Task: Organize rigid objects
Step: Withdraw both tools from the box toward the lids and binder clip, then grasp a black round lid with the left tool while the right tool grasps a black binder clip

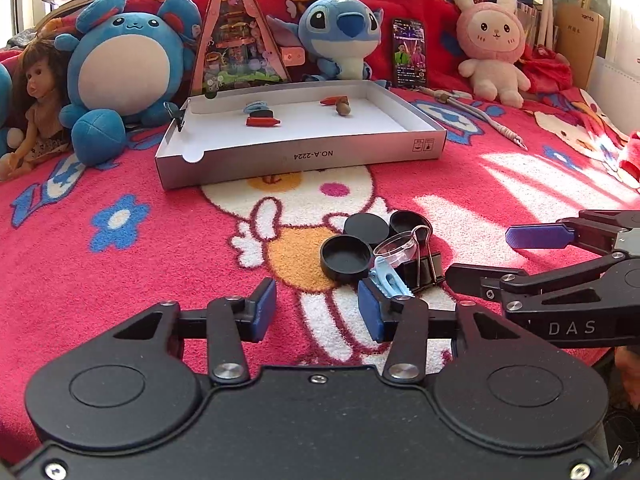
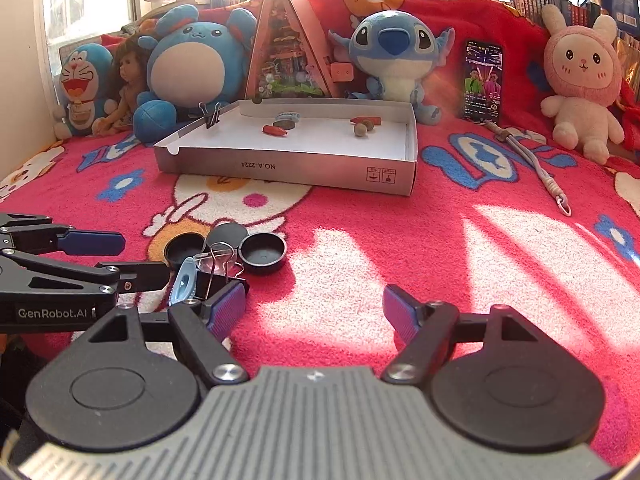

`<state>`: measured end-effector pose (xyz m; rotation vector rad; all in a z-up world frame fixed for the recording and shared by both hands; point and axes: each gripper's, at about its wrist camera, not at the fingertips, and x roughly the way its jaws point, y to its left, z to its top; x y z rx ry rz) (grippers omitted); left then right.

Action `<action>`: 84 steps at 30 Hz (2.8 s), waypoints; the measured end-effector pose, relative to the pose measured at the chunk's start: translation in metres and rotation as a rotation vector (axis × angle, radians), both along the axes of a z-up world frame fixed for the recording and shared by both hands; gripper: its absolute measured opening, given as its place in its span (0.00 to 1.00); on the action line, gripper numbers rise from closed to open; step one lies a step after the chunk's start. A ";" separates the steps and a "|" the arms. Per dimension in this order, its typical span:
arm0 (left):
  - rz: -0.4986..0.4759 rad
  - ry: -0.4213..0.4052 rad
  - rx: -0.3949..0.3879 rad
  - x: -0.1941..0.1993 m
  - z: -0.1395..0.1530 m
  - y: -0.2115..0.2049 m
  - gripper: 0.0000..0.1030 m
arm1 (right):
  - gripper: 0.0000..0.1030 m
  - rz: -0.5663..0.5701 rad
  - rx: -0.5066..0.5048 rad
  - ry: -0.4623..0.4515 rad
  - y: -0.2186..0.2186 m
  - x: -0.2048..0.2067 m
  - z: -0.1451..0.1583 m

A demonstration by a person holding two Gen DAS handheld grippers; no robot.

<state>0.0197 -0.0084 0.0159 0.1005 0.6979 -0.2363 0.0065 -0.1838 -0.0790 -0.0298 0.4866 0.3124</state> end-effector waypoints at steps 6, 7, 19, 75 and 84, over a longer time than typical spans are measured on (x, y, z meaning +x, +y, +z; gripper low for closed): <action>0.002 -0.024 0.032 0.004 -0.003 -0.006 0.32 | 0.80 0.003 -0.047 -0.028 0.022 -0.007 -0.009; 0.004 -0.026 0.029 0.006 -0.003 -0.005 0.32 | 0.80 0.003 -0.045 -0.025 0.024 -0.006 -0.009; 0.061 -0.028 0.018 0.014 0.001 0.014 0.32 | 0.72 0.035 -0.020 -0.047 0.042 -0.001 -0.008; 0.022 -0.084 -0.002 0.043 -0.012 -0.012 0.44 | 0.62 -0.237 0.020 -0.018 -0.047 -0.009 -0.002; 0.024 -0.083 -0.016 0.047 -0.015 -0.013 0.43 | 0.67 -0.175 -0.005 -0.027 -0.028 0.001 -0.003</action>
